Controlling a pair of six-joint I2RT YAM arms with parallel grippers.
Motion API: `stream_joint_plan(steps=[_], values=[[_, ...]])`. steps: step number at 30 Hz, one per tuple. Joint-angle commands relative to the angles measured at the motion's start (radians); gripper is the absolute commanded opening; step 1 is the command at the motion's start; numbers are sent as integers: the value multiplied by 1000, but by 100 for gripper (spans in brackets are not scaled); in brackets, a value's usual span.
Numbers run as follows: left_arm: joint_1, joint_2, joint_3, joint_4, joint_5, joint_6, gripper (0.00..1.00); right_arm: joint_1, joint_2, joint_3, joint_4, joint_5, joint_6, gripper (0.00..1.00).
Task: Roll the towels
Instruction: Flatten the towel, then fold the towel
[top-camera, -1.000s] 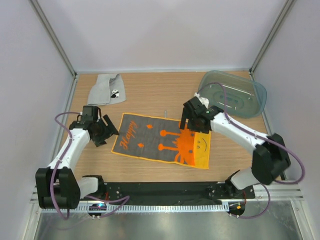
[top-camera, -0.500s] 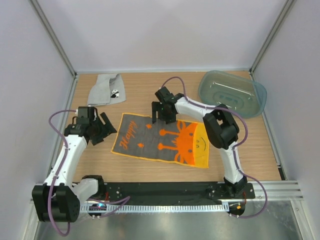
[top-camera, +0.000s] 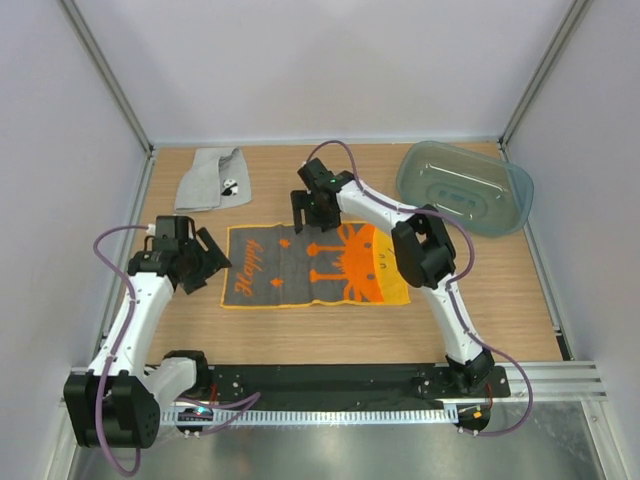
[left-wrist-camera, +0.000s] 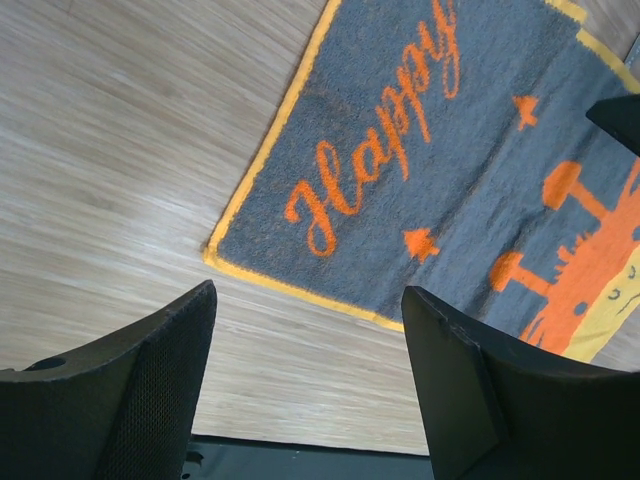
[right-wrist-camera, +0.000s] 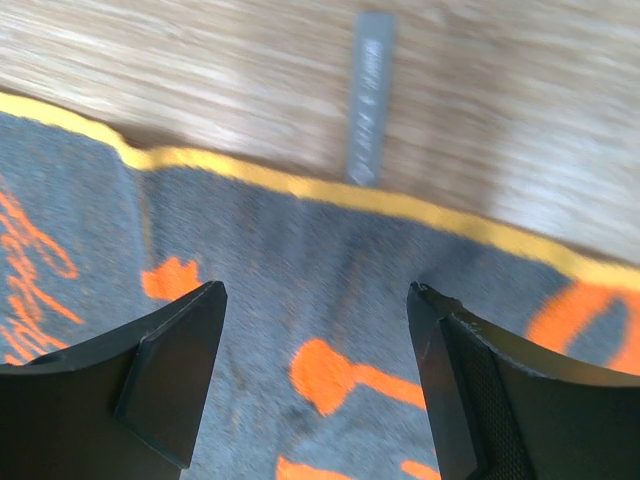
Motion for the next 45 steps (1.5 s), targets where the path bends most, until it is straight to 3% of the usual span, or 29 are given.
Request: stream_joint_plan(steps=[1,8,15,21,26,31,37,38,41,45], values=[[4,-3,-36,35,8,-51,75,3,-155,-56,-53,88,-33,80],[-15,19,-116,69,-38,-146,69,4,-595,-440,85,234,-7,80],[-90,37,-171,92,-194,-217,68,-2,-977,-783,75,296,28,84],[-99,62,-282,188,-210,-263,66,-11,-1195,-900,-19,338,40,84],[-102,85,-317,239,-216,-264,63,-19,-1259,-920,-68,363,40,84],[-110,98,-333,281,-208,-264,53,-20,-1290,-952,-83,375,48,84],[-115,111,-339,305,-188,-255,27,-22,-1296,-991,-82,366,74,84],[-115,103,-337,308,-185,-252,17,-22,-1296,-1006,-80,357,83,84],[-116,94,-339,307,-184,-244,2,-26,-1302,-1032,-71,352,100,84],[-116,79,-334,293,-174,-238,0,-69,-1345,-1112,-77,372,151,84]])
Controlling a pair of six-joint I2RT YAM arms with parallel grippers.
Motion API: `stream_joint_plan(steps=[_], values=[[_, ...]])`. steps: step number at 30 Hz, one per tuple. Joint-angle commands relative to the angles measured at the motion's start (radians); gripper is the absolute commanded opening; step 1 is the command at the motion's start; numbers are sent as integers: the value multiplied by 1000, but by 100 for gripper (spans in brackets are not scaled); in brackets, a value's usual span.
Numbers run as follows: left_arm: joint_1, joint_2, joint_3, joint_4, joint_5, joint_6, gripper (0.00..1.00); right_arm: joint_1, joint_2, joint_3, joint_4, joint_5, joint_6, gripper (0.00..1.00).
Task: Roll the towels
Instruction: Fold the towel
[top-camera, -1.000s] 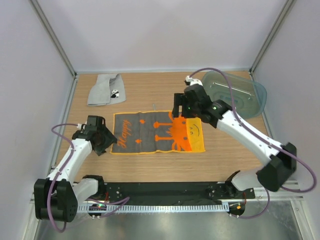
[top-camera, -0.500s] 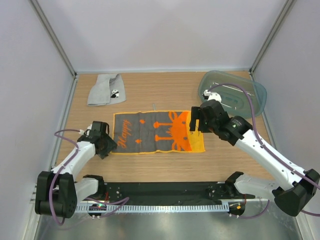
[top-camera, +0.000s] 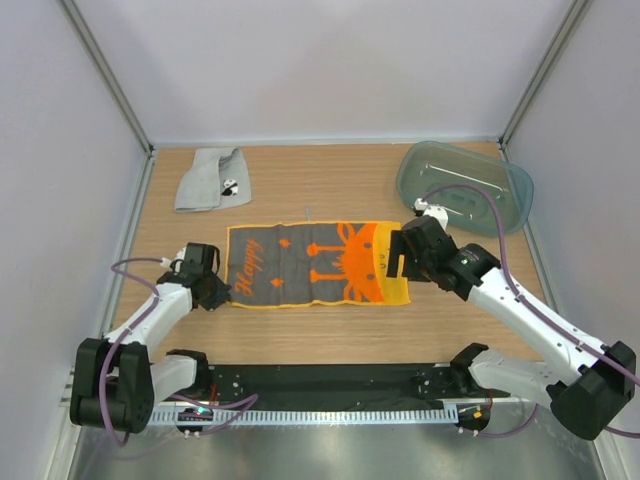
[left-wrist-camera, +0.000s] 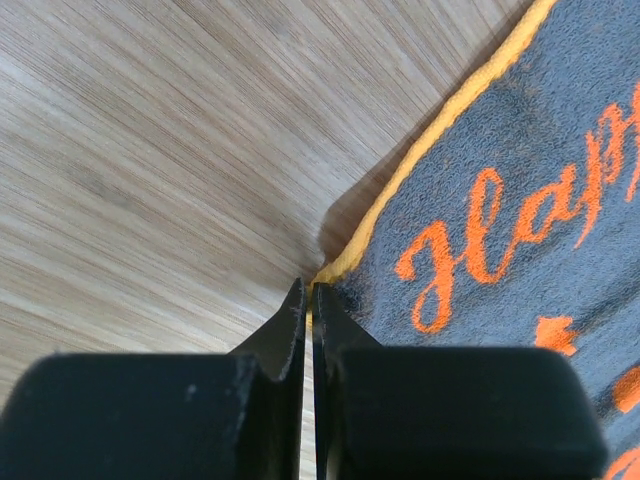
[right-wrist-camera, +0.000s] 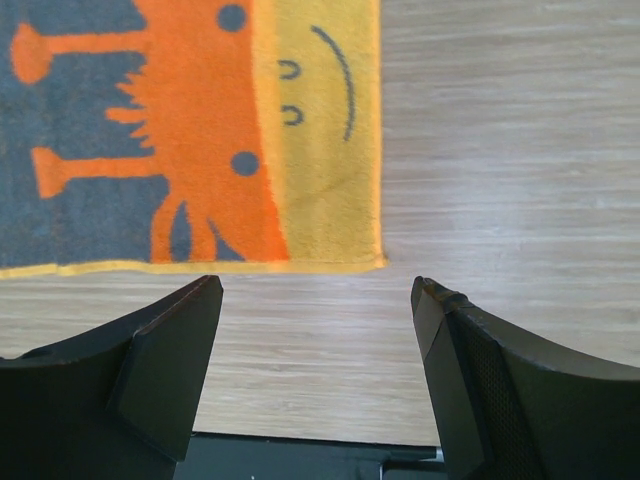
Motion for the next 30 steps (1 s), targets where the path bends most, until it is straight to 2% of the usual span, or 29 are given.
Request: stream_joint_plan(steps=[1,3,5,10,13,19,24,28,30], values=[[-5,-26,-11,8,14,9,0,-46,-63,-54,8,23,80,84],[-5,-40,-11,-3,23,6,0,-104,-92,-97,-10,40,106,84],[-5,-69,-21,-6,29,4,0,-137,-113,-123,-27,55,158,88],[-3,-120,-34,-4,24,10,0,-148,-140,-207,43,-20,178,90],[-5,-136,-30,9,26,29,0,-151,-126,-229,69,-29,194,100],[-5,-147,-36,45,58,45,0,-166,-132,-298,147,-72,214,100],[-5,-156,-39,46,75,45,0,-226,-98,-327,187,-140,212,100],[-5,-176,-42,43,74,42,0,-267,-86,-333,207,-172,205,96],[-5,-184,-42,42,77,42,0,-279,-63,-344,235,-224,211,90]])
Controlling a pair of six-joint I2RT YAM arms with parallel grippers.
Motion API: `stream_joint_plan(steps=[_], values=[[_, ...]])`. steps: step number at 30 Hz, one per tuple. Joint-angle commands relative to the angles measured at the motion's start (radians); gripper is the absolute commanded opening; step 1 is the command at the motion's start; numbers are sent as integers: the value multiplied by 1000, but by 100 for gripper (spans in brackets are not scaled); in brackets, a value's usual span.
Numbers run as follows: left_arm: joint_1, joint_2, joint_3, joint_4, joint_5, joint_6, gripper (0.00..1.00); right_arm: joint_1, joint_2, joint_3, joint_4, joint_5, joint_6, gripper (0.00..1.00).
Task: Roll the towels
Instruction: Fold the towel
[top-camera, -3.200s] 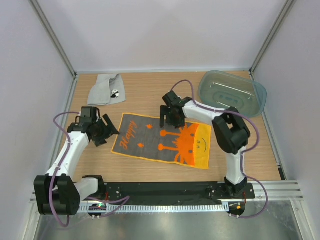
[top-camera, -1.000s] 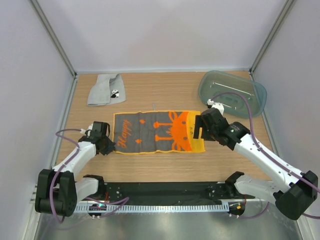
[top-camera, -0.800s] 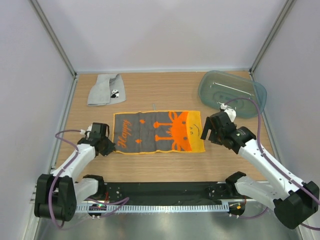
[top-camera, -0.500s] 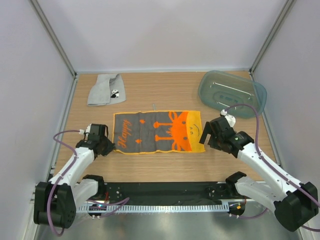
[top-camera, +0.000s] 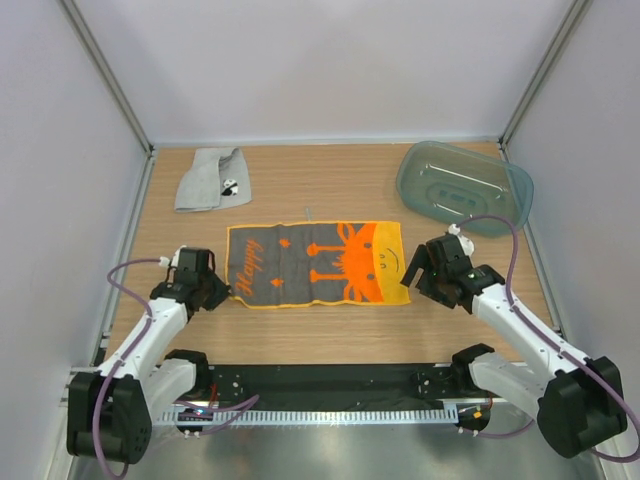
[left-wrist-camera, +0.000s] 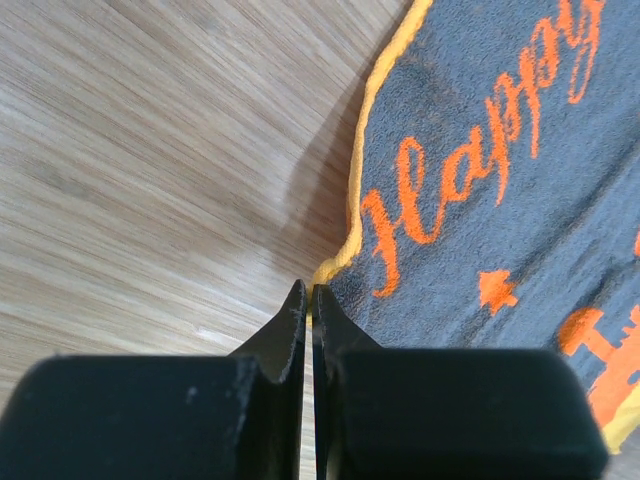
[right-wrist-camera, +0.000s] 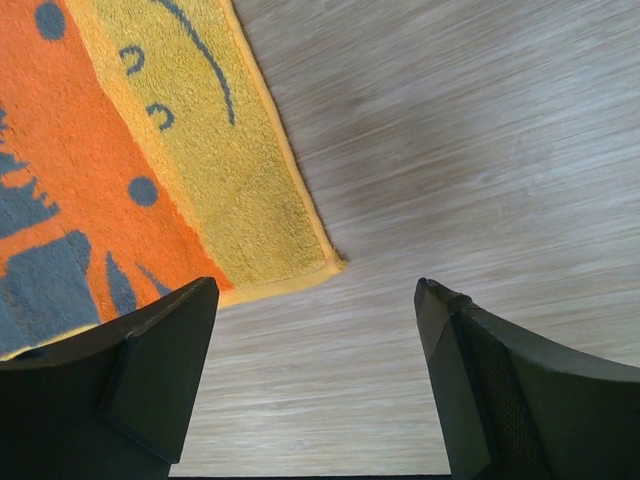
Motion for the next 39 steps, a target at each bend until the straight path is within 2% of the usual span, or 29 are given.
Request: stream_joint_plan(steps=[1,8,16,21,25,30,32,39], values=[[-4,-30,-6,30,16,12,0,-19,34,-12,82,-86,19,86],[-4,-22,11,30,42,14,0,-17,118,-104,185,-137,60,74],[-4,-22,12,33,45,15,0,-17,164,-127,238,-192,59,61],[-3,-30,11,32,41,15,0,-19,209,-132,274,-183,51,45],[-4,-36,18,24,41,14,0,-17,206,-118,260,-168,31,28],[-4,-44,21,10,39,8,0,-19,187,-109,240,-155,20,13],[-3,-48,26,3,38,8,0,-19,172,-109,229,-155,20,1],[-4,-84,46,-36,47,2,0,-17,92,-94,156,-120,17,1]])
